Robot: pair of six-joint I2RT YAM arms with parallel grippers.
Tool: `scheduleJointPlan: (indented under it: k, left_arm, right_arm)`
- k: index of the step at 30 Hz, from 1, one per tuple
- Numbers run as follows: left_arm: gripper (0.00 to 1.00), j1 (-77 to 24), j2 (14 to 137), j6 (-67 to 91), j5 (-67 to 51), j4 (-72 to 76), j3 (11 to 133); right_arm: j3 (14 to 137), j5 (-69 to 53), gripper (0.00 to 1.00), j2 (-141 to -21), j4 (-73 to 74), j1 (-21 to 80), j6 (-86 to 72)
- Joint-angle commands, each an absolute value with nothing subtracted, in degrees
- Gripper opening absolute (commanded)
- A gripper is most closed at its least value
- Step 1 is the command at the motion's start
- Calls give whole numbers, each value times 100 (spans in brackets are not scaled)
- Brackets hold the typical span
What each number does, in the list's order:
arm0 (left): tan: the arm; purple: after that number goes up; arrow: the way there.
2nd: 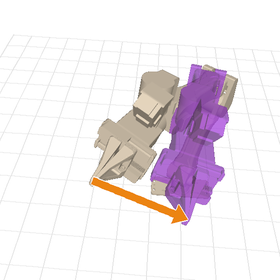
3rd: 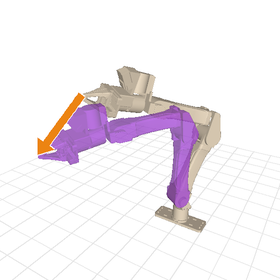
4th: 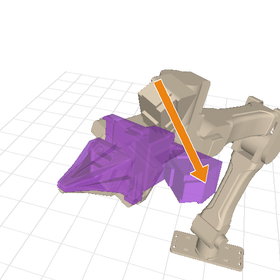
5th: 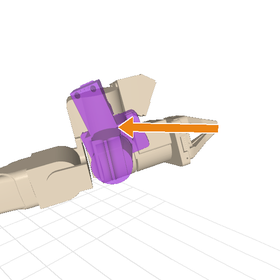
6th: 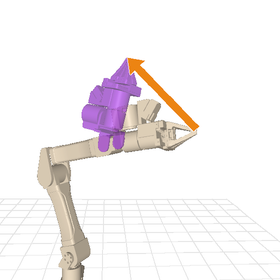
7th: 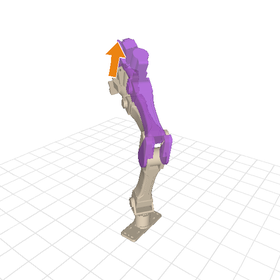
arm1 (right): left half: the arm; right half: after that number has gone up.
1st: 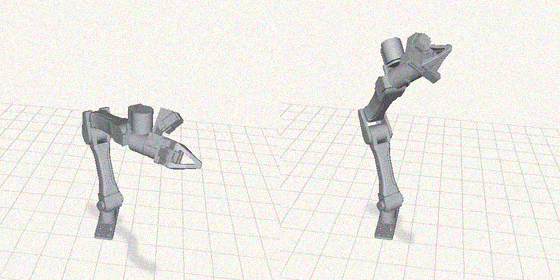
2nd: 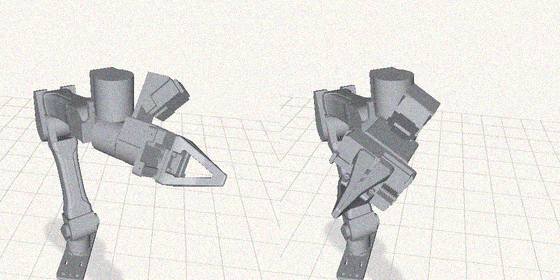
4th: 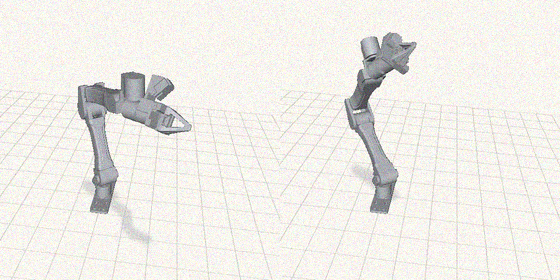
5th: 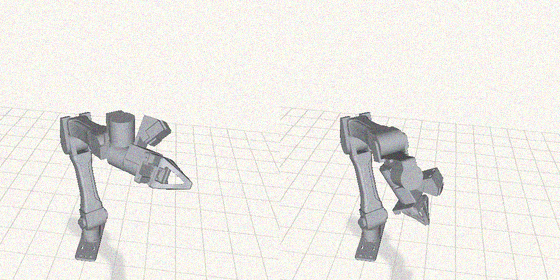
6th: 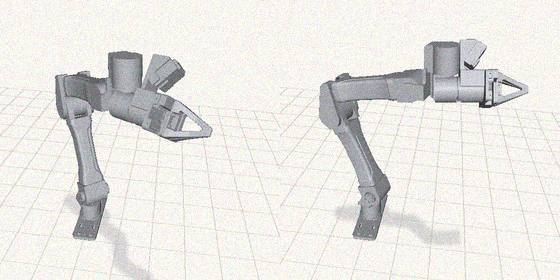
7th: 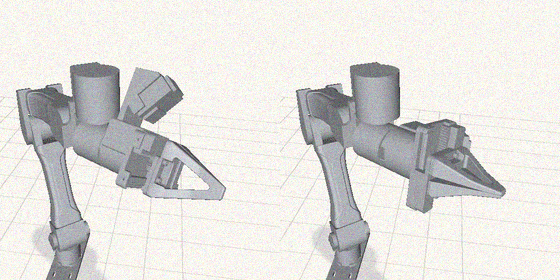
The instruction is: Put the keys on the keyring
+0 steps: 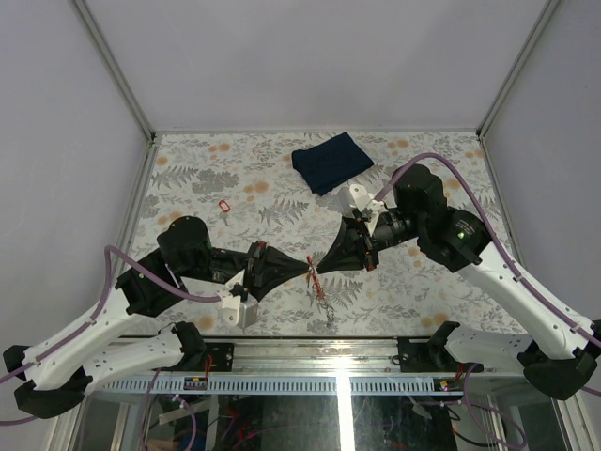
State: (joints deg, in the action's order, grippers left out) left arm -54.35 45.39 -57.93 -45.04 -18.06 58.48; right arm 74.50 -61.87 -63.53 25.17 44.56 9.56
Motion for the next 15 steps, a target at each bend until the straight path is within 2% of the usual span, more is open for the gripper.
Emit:
scheduleJointPlan:
  k: [1, 15]
  left_arm:
    - [0, -5452, 4548, -5920, -4688, -1956, 6062]
    - [0, -5452, 4624, -6035, -4699, -2189, 6132]
  right_arm:
    - [7709, -6011, 0, -6216, 2478, 4409, 1037]
    - [7708, -5865, 0, -6113, 2298, 4357, 866]
